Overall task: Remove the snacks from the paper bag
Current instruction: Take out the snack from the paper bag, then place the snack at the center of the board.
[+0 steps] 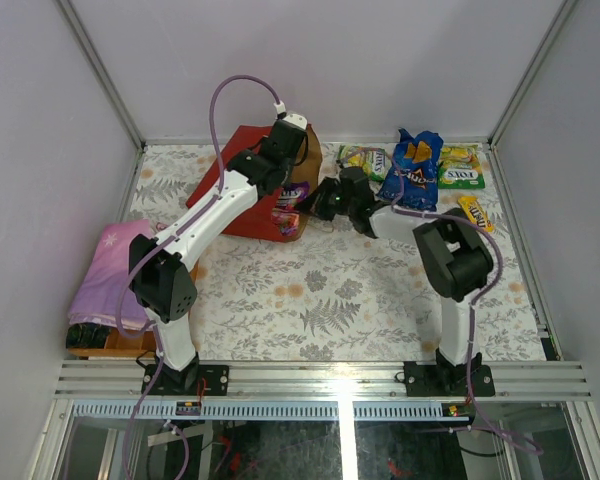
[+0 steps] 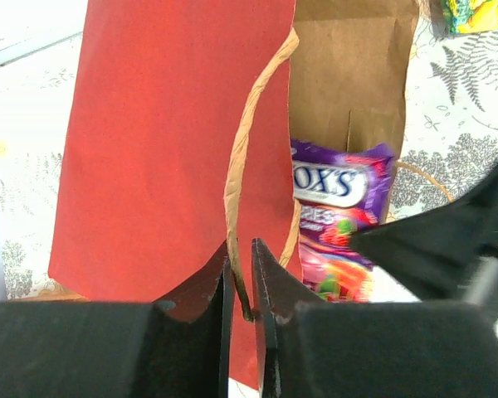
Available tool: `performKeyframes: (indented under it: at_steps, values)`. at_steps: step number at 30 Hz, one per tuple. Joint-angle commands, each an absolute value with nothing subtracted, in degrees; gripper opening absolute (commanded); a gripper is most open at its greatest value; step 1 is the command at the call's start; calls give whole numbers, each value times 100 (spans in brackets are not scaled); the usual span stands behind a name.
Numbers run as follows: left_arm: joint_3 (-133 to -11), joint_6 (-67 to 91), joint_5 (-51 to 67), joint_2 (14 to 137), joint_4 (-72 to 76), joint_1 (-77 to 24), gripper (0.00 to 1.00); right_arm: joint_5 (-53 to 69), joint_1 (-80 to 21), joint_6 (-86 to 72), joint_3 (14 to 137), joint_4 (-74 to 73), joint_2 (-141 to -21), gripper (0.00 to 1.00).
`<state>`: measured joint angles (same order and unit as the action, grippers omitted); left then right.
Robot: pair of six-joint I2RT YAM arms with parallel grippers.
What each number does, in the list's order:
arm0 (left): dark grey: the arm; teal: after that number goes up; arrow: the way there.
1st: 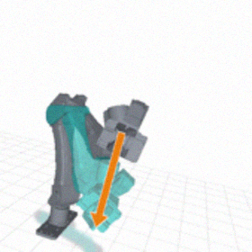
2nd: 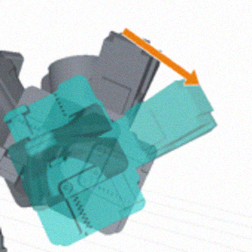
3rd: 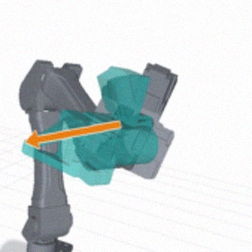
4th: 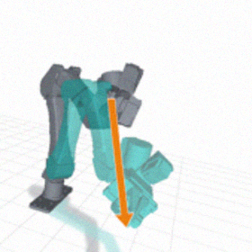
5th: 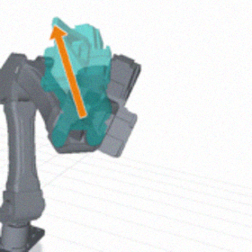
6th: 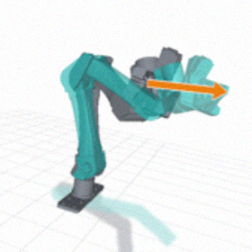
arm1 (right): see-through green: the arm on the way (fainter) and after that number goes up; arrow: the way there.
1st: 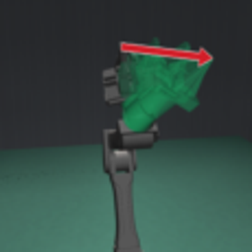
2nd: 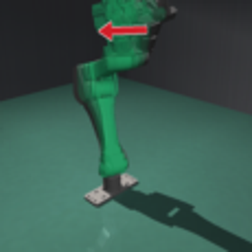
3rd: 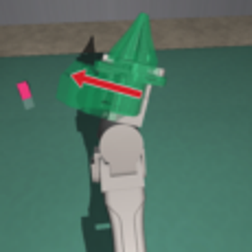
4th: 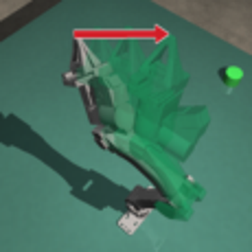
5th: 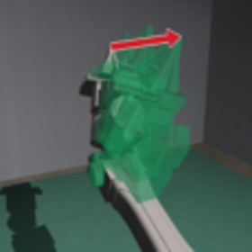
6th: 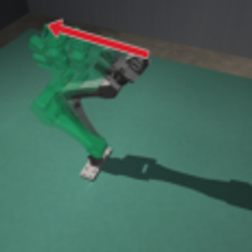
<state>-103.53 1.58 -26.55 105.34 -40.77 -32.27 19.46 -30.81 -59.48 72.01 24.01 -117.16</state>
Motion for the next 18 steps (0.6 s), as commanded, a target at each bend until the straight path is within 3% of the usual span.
performKeyframes:
  at_steps: [1, 10, 18]
  values:
    - [-10278, 60, -2853, 10377, -3929, -3244, 12, 3105, -2407, -5330, 6772, 2588, -10791, 0]
    - [-10275, 44, -2925, 10480, -3920, -3246, 12, 3869, -1568, -4325, 5903, 1393, -9185, 0]
    - [-10249, 51, -2864, 10508, -3900, -3243, 12, 3228, -238, -4787, 4403, 883, -7829, 0]
